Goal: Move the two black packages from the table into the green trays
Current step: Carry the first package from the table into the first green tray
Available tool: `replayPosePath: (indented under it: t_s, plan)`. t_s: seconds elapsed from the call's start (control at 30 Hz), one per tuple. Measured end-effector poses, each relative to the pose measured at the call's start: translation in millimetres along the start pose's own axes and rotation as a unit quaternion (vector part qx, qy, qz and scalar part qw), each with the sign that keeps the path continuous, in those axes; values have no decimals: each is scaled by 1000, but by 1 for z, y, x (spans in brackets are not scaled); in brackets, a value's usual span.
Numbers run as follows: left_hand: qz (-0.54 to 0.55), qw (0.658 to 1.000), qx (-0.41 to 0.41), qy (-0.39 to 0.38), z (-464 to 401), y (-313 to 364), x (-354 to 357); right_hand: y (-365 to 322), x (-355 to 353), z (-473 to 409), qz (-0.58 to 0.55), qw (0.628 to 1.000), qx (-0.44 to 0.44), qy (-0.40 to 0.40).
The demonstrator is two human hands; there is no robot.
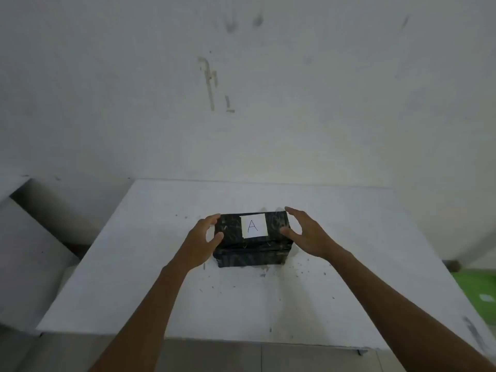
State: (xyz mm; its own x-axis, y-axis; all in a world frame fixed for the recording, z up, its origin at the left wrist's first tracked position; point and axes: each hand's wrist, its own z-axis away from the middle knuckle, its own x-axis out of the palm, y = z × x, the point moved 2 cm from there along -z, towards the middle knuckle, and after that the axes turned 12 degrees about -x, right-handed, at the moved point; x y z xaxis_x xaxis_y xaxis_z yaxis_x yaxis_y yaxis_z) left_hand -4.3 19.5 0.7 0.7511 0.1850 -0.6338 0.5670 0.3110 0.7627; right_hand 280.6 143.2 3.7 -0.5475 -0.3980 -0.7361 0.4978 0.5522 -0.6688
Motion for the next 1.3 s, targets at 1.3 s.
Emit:
replayPosePath:
  t_s: [1.3]
  plan:
    - [181, 983, 3, -34, -17, 55, 69, 14, -7, 69, -356, 860, 140, 337]
